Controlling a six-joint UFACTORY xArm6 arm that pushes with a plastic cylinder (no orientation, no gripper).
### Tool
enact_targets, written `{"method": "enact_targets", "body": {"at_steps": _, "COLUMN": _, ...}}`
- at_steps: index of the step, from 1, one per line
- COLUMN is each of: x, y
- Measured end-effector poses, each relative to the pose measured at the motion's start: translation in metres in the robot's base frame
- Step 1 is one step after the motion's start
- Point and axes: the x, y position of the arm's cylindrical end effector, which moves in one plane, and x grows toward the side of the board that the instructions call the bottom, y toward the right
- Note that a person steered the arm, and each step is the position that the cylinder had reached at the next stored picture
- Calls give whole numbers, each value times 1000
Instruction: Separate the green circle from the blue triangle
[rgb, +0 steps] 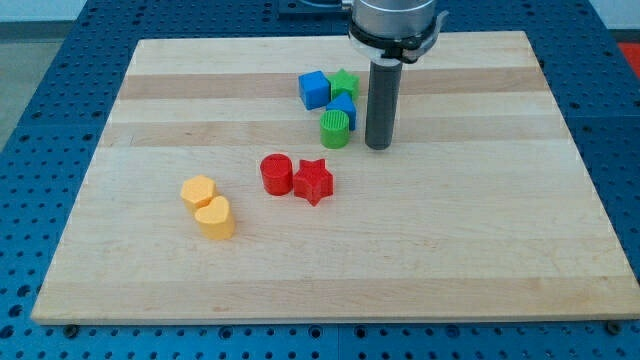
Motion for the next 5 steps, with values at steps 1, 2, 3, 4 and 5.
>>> {"method": "enact_targets", "body": {"at_steps": 1, "x": 0, "y": -6}}
{"method": "enact_targets", "body": {"at_steps": 2, "x": 0, "y": -19}}
{"method": "enact_targets", "body": {"at_steps": 3, "x": -7, "y": -44}}
{"method": "enact_targets", "body": {"at_steps": 4, "x": -31, "y": -70}}
{"method": "enact_targets", "body": {"at_steps": 5, "x": -78, "y": -101}}
